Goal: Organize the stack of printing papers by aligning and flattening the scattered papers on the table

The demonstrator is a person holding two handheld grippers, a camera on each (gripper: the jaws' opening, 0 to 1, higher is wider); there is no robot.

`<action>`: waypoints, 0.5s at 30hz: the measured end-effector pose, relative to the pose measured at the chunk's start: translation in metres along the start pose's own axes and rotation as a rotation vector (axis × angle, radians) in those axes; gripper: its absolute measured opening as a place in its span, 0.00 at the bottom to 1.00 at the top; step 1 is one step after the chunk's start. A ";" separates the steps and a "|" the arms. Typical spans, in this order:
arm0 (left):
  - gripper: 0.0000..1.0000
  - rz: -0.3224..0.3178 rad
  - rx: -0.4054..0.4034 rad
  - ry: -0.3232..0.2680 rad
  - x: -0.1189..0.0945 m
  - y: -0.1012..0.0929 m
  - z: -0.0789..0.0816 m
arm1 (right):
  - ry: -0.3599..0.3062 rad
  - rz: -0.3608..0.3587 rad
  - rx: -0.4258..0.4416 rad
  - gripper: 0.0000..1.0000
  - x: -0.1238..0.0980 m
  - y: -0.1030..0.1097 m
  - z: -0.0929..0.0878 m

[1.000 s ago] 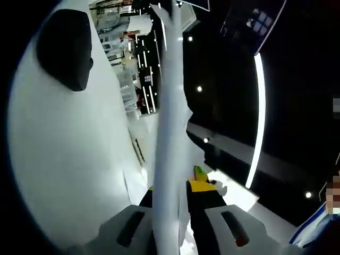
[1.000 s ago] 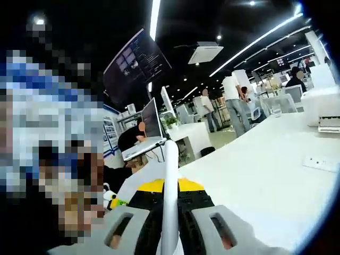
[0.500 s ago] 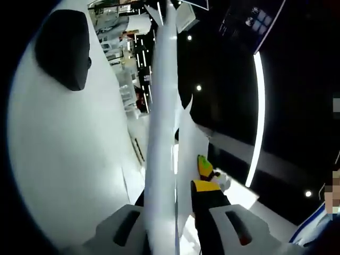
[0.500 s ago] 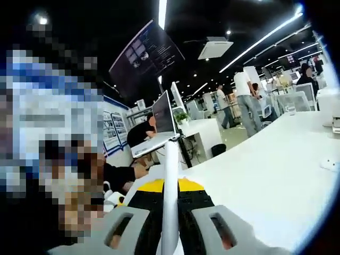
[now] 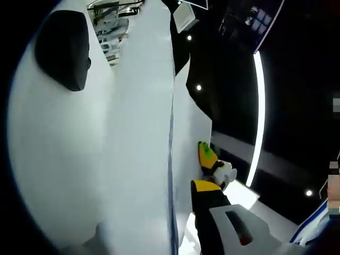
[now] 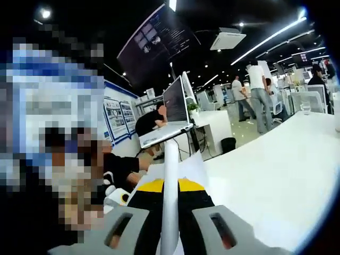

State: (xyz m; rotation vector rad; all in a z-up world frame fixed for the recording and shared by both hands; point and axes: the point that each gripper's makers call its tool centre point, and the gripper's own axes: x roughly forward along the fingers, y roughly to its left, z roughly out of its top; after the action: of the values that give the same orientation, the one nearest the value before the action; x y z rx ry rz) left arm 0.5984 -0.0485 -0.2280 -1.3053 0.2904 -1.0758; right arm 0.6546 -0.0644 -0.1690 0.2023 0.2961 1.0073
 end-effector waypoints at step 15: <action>0.17 -0.001 0.011 0.003 0.001 -0.001 -0.002 | 0.078 0.018 -0.053 0.03 0.025 0.015 -0.014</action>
State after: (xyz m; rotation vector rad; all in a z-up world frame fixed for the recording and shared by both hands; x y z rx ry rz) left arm 0.5975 -0.0503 -0.2271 -1.2947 0.2860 -1.0785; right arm 0.6507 -0.0349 -0.1818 0.1174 0.3389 1.0411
